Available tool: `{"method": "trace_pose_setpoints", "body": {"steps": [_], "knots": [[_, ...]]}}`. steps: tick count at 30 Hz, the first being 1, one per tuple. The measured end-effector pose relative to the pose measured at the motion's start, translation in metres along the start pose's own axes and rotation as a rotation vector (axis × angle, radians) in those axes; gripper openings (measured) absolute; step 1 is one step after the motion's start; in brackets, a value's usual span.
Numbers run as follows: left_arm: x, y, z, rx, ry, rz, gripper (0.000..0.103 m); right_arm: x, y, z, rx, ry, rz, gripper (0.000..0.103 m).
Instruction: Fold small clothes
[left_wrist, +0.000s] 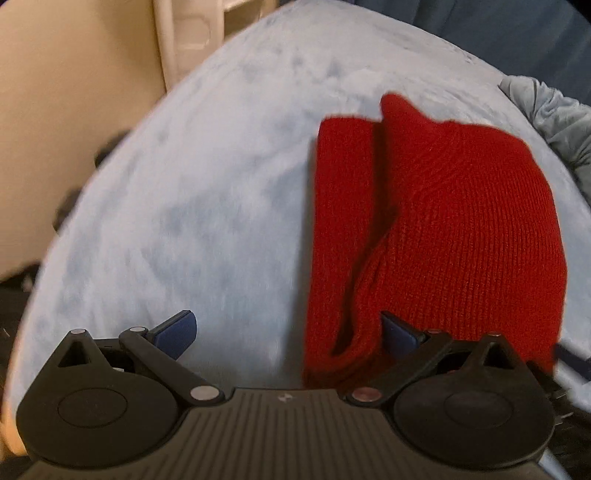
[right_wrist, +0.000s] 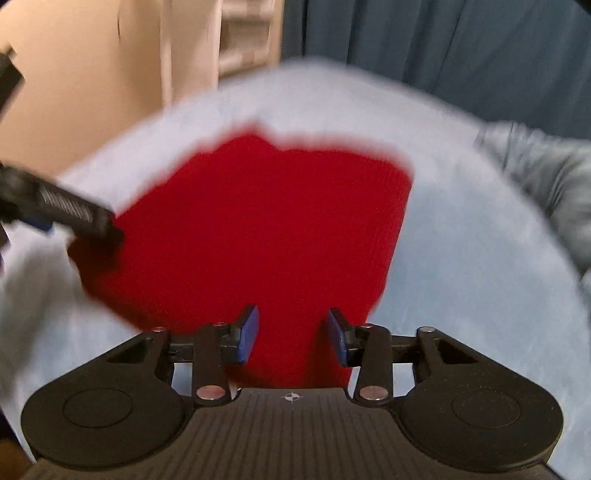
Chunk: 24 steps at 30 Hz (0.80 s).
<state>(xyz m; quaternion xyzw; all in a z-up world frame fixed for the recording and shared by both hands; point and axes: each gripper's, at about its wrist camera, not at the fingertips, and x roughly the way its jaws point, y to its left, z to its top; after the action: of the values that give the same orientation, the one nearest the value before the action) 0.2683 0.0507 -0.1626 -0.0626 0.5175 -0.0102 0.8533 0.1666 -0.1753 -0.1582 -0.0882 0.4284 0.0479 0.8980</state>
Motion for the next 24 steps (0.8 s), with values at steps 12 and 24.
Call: {"method": "trace_pose_setpoints", "body": {"steps": [12, 24], "knots": [[-0.132, 0.024, -0.069, 0.041, -0.117, 0.012, 0.103, -0.117, -0.006, -0.012, 0.157, -0.108, 0.089, 0.078], [-0.202, 0.003, -0.115, 0.067, -0.198, 0.023, 0.103, -0.187, -0.003, -0.055, 0.2, -0.202, -0.021, 0.08]]}}
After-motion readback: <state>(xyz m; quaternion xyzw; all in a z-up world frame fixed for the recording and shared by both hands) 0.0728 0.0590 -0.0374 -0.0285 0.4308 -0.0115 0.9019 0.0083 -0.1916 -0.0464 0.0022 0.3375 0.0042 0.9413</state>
